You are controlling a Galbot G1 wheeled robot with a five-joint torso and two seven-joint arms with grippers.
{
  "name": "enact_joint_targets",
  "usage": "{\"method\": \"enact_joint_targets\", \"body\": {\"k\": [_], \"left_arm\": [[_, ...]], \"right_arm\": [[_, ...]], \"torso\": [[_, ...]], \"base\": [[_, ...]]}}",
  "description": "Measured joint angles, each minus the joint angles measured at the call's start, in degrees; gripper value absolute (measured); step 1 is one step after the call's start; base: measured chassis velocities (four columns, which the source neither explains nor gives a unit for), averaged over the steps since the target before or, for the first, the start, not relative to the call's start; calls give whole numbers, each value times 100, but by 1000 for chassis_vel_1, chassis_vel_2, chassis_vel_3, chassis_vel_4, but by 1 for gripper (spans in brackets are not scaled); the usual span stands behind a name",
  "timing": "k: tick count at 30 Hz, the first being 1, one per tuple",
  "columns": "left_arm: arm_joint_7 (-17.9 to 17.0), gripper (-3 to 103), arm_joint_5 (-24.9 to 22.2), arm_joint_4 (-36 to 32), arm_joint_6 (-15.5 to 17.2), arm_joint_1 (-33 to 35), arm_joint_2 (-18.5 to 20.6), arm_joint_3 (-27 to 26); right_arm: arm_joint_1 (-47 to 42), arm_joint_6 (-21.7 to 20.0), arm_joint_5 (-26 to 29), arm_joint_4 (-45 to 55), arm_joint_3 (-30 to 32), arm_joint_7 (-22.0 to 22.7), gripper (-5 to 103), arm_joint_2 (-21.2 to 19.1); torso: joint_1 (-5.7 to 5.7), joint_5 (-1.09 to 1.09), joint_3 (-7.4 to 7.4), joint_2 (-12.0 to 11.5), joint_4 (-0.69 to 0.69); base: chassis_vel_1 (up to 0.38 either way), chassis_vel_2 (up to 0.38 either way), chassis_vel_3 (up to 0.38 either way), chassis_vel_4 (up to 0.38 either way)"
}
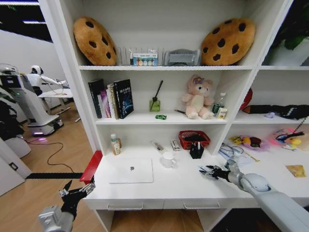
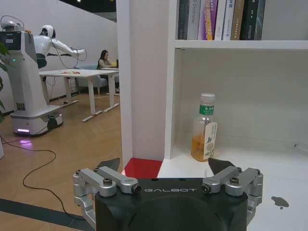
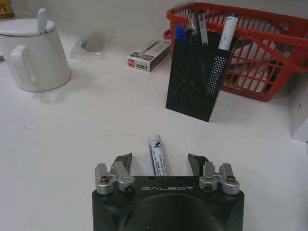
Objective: Organize the objects on the table.
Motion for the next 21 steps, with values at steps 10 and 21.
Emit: {"method": "enact_joint_targets", "body": {"k": [10,21], "left_arm": [[0,100,0,0,0,0,0,0],[0,100,0,0,0,0,0,0]], "right_arm": [[-40,8,-62,4,-3,-9,32,71],[-67,-100,80,102,28,32,12,32]], "torso": [[0,1,-1,1,2],[1,6,2,-2,-1]], "base": [[0,0,0,0],[0,0,0,0]]}}
